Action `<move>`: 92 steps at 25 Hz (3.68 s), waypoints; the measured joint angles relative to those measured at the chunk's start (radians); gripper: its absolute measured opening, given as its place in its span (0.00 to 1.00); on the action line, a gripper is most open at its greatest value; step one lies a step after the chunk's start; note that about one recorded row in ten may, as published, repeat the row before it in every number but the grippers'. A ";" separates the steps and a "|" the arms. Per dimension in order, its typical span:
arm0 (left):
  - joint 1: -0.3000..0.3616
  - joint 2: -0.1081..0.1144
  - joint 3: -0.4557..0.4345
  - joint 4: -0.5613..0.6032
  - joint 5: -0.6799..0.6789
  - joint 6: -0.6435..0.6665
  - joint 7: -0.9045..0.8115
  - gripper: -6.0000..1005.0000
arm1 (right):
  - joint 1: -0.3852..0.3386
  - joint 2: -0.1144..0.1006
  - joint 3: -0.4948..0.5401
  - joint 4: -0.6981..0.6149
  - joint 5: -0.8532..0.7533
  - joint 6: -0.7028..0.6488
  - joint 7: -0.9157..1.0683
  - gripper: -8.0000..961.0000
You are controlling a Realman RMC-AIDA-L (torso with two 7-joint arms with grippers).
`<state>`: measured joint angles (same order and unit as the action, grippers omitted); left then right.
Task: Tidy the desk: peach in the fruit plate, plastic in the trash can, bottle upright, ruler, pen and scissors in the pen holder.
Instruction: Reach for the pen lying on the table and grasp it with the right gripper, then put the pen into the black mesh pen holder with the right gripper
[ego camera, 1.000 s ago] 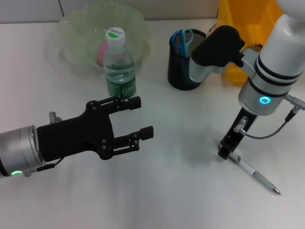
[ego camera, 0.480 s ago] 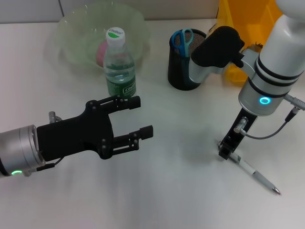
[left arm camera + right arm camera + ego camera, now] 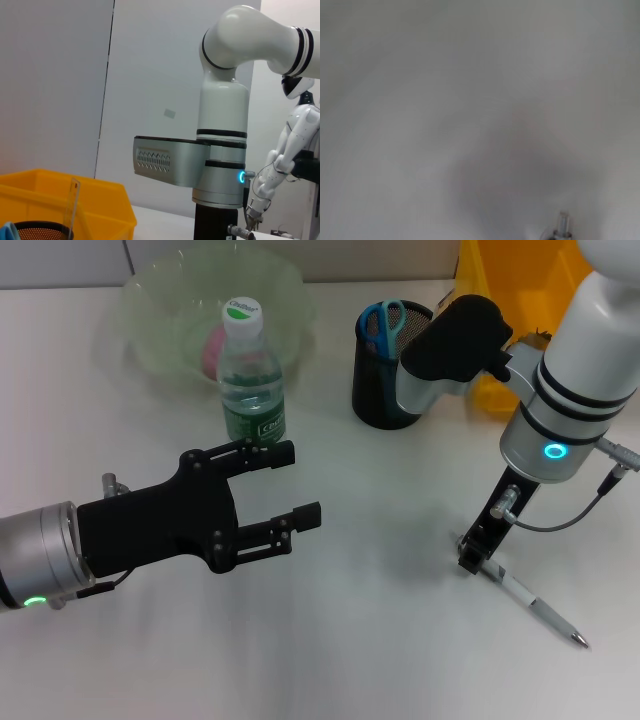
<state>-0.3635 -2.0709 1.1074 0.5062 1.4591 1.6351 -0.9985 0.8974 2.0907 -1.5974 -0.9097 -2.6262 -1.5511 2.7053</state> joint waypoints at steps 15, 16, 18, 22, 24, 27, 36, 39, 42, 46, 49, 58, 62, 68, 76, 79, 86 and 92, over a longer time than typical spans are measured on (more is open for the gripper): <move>0.000 0.000 0.000 0.000 0.000 0.000 0.000 0.72 | 0.000 0.000 -0.026 0.000 0.000 0.005 0.001 0.32; 0.000 0.000 0.000 0.000 0.000 0.000 0.000 0.72 | 0.000 0.000 -0.026 0.000 0.000 0.005 0.001 0.32; -0.001 0.000 0.000 0.000 0.000 0.000 0.000 0.72 | 0.000 0.000 -0.026 0.000 0.000 0.005 0.001 0.31; -0.003 0.000 0.000 0.000 0.000 0.000 0.000 0.72 | 0.000 0.000 -0.025 0.000 0.000 0.005 0.002 0.29; -0.003 0.000 0.000 0.000 0.000 0.000 0.000 0.72 | 0.000 0.000 -0.025 0.000 0.000 0.005 0.002 0.28; -0.003 0.000 0.000 0.000 0.000 0.000 0.005 0.72 | 0.000 0.001 -0.028 0.000 0.000 0.005 0.002 0.26; -0.003 0.000 0.000 0.000 0.000 -0.007 0.012 0.72 | 0.000 0.002 -0.038 0.000 0.010 0.005 0.002 0.19; -0.004 0.000 0.000 -0.001 0.000 -0.008 0.012 0.72 | 0.000 0.002 -0.038 -0.001 0.011 0.005 0.001 0.19; -0.004 0.000 0.000 -0.002 0.000 -0.008 0.012 0.72 | 0.000 0.002 -0.038 -0.003 0.011 0.005 -0.001 0.19; -0.002 0.000 0.000 -0.002 0.000 -0.008 0.013 0.72 | -0.007 0.002 -0.034 -0.014 0.015 0.009 -0.006 0.19; -0.001 0.000 -0.001 -0.002 0.000 -0.008 0.013 0.72 | -0.035 -0.001 -0.031 -0.056 0.035 0.018 -0.012 0.19; 0.000 0.000 -0.004 -0.002 -0.001 -0.008 0.015 0.72 | -0.130 -0.005 -0.016 -0.201 0.056 0.020 -0.031 0.19; 0.000 0.000 -0.005 -0.002 -0.002 -0.008 0.015 0.72 | -0.187 -0.007 0.052 -0.270 0.097 0.018 -0.072 0.19; 0.001 0.000 -0.010 -0.002 -0.004 -0.009 0.015 0.72 | -0.259 -0.008 0.201 -0.337 0.179 0.010 -0.160 0.19; 0.002 0.000 -0.013 -0.002 -0.004 -0.009 0.015 0.72 | -0.342 -0.009 0.452 -0.369 0.402 0.015 -0.365 0.19; 0.002 0.000 -0.013 -0.001 -0.004 -0.010 0.015 0.72 | -0.355 -0.009 0.522 -0.354 0.476 0.024 -0.439 0.19; 0.000 0.000 -0.014 -0.002 -0.004 -0.014 0.019 0.72 | -0.367 -0.010 0.719 -0.236 0.728 0.031 -0.685 0.19; -0.004 0.000 -0.014 -0.001 -0.003 -0.028 0.023 0.72 | -0.352 -0.011 0.819 -0.157 0.884 0.079 -0.805 0.19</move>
<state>-0.3671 -2.0709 1.0936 0.5047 1.4558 1.6075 -0.9758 0.5455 2.0795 -0.7781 -1.0666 -1.7423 -1.4721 1.9005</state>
